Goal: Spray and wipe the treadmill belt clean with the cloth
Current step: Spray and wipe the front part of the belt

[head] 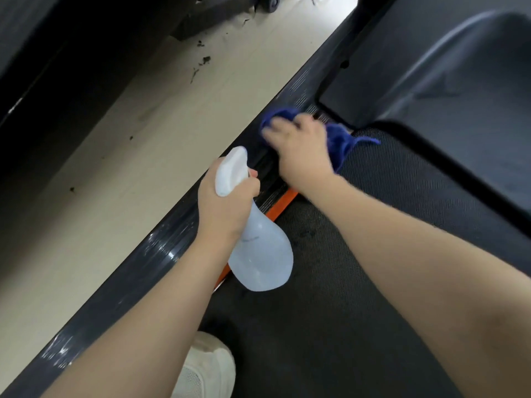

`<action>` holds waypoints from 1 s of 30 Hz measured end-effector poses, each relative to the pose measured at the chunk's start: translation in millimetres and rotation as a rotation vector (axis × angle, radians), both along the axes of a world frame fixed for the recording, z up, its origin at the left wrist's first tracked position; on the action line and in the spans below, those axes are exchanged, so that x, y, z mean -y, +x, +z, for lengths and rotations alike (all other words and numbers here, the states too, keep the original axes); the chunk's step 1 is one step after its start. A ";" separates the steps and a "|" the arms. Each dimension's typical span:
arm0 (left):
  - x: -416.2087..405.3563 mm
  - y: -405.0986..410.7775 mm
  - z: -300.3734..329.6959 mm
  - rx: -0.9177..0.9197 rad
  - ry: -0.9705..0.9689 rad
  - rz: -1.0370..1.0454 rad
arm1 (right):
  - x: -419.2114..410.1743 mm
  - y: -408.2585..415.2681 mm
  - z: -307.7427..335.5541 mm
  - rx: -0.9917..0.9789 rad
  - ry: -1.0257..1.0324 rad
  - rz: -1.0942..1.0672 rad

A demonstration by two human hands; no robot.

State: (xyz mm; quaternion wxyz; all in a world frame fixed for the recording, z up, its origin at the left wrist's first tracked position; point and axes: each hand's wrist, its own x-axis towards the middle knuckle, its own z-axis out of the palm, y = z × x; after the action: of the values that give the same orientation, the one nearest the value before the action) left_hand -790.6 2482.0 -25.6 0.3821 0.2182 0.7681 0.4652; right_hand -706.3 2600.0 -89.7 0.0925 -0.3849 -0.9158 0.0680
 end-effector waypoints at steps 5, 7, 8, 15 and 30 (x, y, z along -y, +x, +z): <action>6.6 -2.5 2.8 0.040 -0.022 0.251 | 3.9 -2.8 -1.3 -0.038 0.033 0.374; 15.9 -5.8 3.0 0.047 -0.034 0.269 | -23.1 3.6 5.8 0.014 0.020 0.150; 20.9 -8.1 2.3 0.054 -0.034 0.276 | -35.3 5.3 6.9 0.054 -0.002 -0.014; 36.1 -16.2 3.6 0.093 -0.014 0.326 | 39.3 -38.5 -5.5 -0.078 -0.032 0.194; 50.9 -19.1 4.9 0.101 -0.004 0.233 | 81.1 -15.7 -4.9 -0.133 -0.129 0.153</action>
State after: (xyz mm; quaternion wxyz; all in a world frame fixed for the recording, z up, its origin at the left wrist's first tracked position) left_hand -809.7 2431.1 -20.8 0.3642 0.1032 0.7691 0.5150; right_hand -722.0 2518.9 -94.6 0.1224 -0.3137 -0.9281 0.1590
